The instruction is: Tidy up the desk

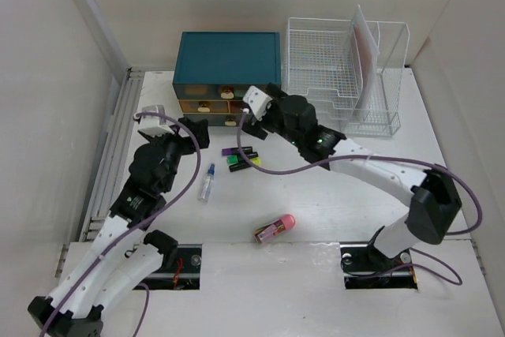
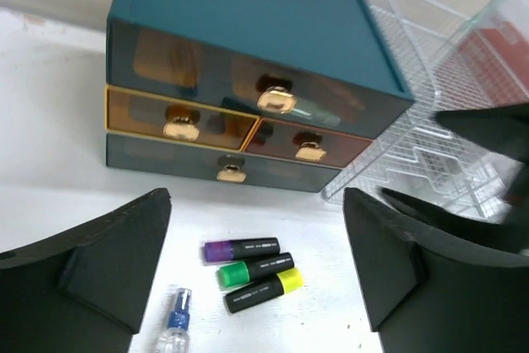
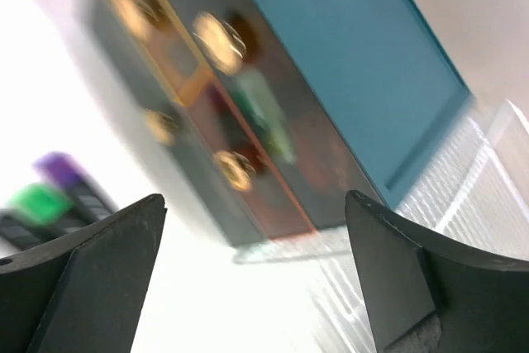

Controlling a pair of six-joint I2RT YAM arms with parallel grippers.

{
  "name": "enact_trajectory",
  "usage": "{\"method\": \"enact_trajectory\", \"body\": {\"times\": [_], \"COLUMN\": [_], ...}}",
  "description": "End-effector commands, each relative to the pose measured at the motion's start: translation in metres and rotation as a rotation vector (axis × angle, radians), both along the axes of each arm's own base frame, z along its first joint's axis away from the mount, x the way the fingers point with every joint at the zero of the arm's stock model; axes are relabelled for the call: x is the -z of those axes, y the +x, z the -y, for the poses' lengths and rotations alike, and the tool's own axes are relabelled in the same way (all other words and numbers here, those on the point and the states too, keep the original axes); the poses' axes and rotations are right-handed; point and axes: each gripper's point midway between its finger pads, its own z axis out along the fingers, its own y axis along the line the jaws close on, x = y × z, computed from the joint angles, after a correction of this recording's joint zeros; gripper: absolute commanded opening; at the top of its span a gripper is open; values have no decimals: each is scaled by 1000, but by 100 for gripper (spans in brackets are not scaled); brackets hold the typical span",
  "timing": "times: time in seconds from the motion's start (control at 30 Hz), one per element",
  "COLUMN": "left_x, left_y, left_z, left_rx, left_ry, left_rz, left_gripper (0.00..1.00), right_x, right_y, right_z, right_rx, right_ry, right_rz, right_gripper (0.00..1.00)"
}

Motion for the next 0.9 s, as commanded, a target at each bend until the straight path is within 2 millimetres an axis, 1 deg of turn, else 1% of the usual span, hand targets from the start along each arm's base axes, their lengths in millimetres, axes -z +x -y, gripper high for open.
{"method": "enact_trajectory", "body": {"times": [0.0, 0.03, 0.07, 0.1, 0.13, 0.17, 0.2, 0.23, 0.27, 0.3, 0.33, 0.37, 0.4, 0.43, 0.47, 0.5, 0.53, 0.57, 0.6, 0.63, 0.67, 0.7, 0.73, 0.77, 0.8, 0.83, 0.87], "left_x": [6, 16, 15, 13, 27, 25, 23, 23, 27, 33, 32, 41, 48, 48, 53, 60, 66, 63, 69, 76, 77, 88, 90, 94, 93, 99, 98], "left_y": [19, 31, 35, 41, 51, 56, 61, 66, 74, 78, 83, 92, 94, 98, 105, 107, 108, 112, 118, 118, 122, 127, 130, 131, 135, 139, 142], "left_z": [7, 2, 7, 7, 2, 5, 6, 6, 1, 3, 4, 0, 3, 6, 3, 4, 4, 2, -3, 0, -3, -7, -9, -7, -13, -16, -16], "left_rx": [3, -24, 9, 13, -6, 10, 11, 15, -1, 13, 19, 7, 24, 39, 24, 21, 18, 16, -1, 7, 3, -13, -14, -6, -19, -24, -19], "left_ry": [-107, -112, -157, -181, -190, -217, -269, -297, -326, -358, -420, -444, -464, -482, -503, -511, -522, -539, -551, -576, -587, -586, -599, -608, -611, -612, -614], "left_rz": [-29, -64, -78, -80, -126, -132, -133, -133, -145, -161, -158, -184, -203, -193, -201, -210, -219, -193, -200, -220, -215, -236, -243, -254, -239, -247, -232], "left_gripper": [81, 71, 65, 61, 59, 59, 57, 54, 52, 50, 47, 44, 43, 43, 43, 43, 43, 43, 43, 41, 41, 41, 41, 40, 40, 39, 39], "right_x": [-13, -29, -31, -41, -46, -54, -49, -49, -53, -53, -53, -53, -54, -54, -59, -63, -64, -64, -67, -73, -73, -73, -73, -73, -73, -73, -73], "right_y": [-26, -30, -36, -29, -29, -33, -26, -24, -24, -20, -18, -18, -19, -18, -18, -22, -24, -22, -27, -28, -31, -33, -35, -38, -38, -35, -35], "right_z": [-3, 1, 1, 10, 14, 17, 28, 31, 36, 44, 48, 51, 52, 54, 58, 58, 57, 59, 58, 57, 57, 56, 54, 53, 53, 56, 56], "right_rx": [-178, -193, -237, -228, -230, -258, -238, -240, -241, -246, -247, -246, -261, -264, -258, -269, -278, -267, -282, -294, -312, -323, -330, -345, -343, -334, -334], "right_ry": [155, 223, 242, 273, 305, 326, 336, 349, 383, 401, 416, 436, 443, 444, 449, 459, 467, 474, 491, 501, 507, 511, 521, 520, 526, 528, 528], "right_rz": [-123, -148, -178, -174, -192, -193, -212, -227, -249, -268, -283, -305, -317, -318, -305, -306, -317, -322, -335, -336, -350, -361, -377, -381, -389, -387, -387], "right_gripper": [94, 92, 91, 88, 86, 81, 76, 70, 58, 54, 51, 48, 47, 47, 47, 47, 47, 47, 47, 47, 47, 47, 47, 47, 47, 47, 47]}}
